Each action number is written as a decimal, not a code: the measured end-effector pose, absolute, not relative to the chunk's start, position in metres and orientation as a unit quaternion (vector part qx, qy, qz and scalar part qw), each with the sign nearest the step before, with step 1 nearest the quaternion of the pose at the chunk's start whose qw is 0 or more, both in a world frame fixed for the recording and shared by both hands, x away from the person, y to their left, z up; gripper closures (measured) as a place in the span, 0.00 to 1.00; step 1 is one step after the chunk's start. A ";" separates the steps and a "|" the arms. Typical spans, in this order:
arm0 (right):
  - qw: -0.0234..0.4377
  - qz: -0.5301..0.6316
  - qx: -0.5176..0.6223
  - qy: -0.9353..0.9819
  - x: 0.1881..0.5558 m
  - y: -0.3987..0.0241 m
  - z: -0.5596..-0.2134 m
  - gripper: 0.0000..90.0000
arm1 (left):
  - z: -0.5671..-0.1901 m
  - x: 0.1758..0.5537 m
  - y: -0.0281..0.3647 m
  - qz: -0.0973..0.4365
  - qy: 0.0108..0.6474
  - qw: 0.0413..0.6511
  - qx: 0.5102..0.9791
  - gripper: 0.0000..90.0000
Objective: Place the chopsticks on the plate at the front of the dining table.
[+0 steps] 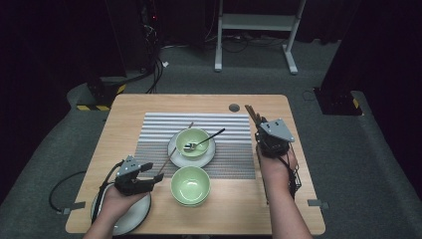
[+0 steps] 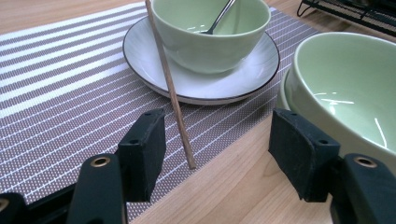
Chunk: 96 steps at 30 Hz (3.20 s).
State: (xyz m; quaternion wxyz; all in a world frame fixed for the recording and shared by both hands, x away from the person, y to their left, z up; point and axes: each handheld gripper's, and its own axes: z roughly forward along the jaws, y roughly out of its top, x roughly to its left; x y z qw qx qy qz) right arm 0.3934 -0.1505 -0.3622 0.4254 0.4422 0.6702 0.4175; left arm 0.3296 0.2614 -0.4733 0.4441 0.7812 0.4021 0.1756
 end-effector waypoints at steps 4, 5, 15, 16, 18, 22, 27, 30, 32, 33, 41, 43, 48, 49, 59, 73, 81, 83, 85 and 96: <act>0.433 0.425 0.445 0.659 0.389 -0.157 -0.358 0.89 | -0.473 0.329 0.262 0.177 0.402 0.445 0.781 0.41; 0.435 0.426 0.447 0.656 0.387 -0.159 -0.357 0.90 | -0.473 0.329 0.262 0.177 0.402 0.445 0.780 0.41; 0.441 0.437 0.460 0.635 0.381 -0.176 -0.348 0.92 | -0.474 0.329 0.262 0.177 0.399 0.449 0.780 0.40; 0.441 0.438 0.461 0.633 0.380 -0.177 -0.348 0.92 | -0.474 0.329 0.262 0.177 0.399 0.449 0.780 0.40; 0.441 0.439 0.464 0.631 0.380 -0.178 -0.347 0.92 | -0.473 0.328 0.262 0.177 0.399 0.448 0.780 0.40; 0.441 0.446 0.466 0.624 0.379 -0.180 -0.346 0.92 | -0.473 0.327 0.262 0.176 0.395 0.453 0.780 0.40; 0.439 0.458 0.468 0.616 0.377 -0.183 -0.343 0.92 | -0.473 0.327 0.263 0.180 0.391 0.453 0.781 0.40; 0.441 0.463 0.466 0.612 0.376 -0.182 -0.340 0.92 | -0.475 0.328 0.264 0.178 0.395 0.453 0.779 0.39; 0.443 0.465 0.464 0.610 0.374 -0.181 -0.338 0.92 | -0.476 0.328 0.264 0.176 0.396 0.451 0.780 0.39; 0.443 0.467 0.463 0.609 0.374 -0.181 -0.337 0.92 | -0.476 0.328 0.264 0.176 0.396 0.451 0.780 0.39; 0.446 0.480 0.461 0.598 0.370 -0.181 -0.331 0.92 | -0.475 0.328 0.266 0.178 0.395 0.452 0.780 0.38; 0.446 0.484 0.459 0.597 0.369 -0.180 -0.329 0.92 | -0.475 0.327 0.266 0.178 0.396 0.452 0.779 0.38; 0.454 0.487 0.452 0.594 0.365 -0.177 -0.323 0.92 | -0.475 0.327 0.266 0.178 0.396 0.454 0.778 0.38; 0.453 0.488 0.452 0.593 0.364 -0.176 -0.322 0.92 | -0.475 0.327 0.266 0.178 0.396 0.454 0.778 0.38; 0.462 0.501 0.441 0.584 0.359 -0.175 -0.310 0.92 | -0.473 0.326 0.267 0.178 0.394 0.456 0.778 0.38; 0.473 0.515 0.434 0.568 0.353 -0.175 -0.296 0.92 | -0.473 0.326 0.265 0.177 0.390 0.456 0.780 0.38; 0.479 0.522 0.423 0.565 0.351 -0.171 -0.285 0.92 | -0.472 0.325 0.264 0.176 0.389 0.457 0.780 0.38; 0.480 0.524 0.421 0.564 0.350 -0.169 -0.282 0.92 | -0.472 0.325 0.264 0.178 0.388 0.457 0.781 0.38; 0.480 0.527 0.418 0.563 0.349 -0.167 -0.281 0.92 | -0.472 0.325 0.264 0.178 0.387 0.457 0.781 0.38; 0.480 0.538 0.403 0.563 0.344 -0.158 -0.275 0.92 | -0.472 0.325 0.264 0.177 0.389 0.458 0.780 0.38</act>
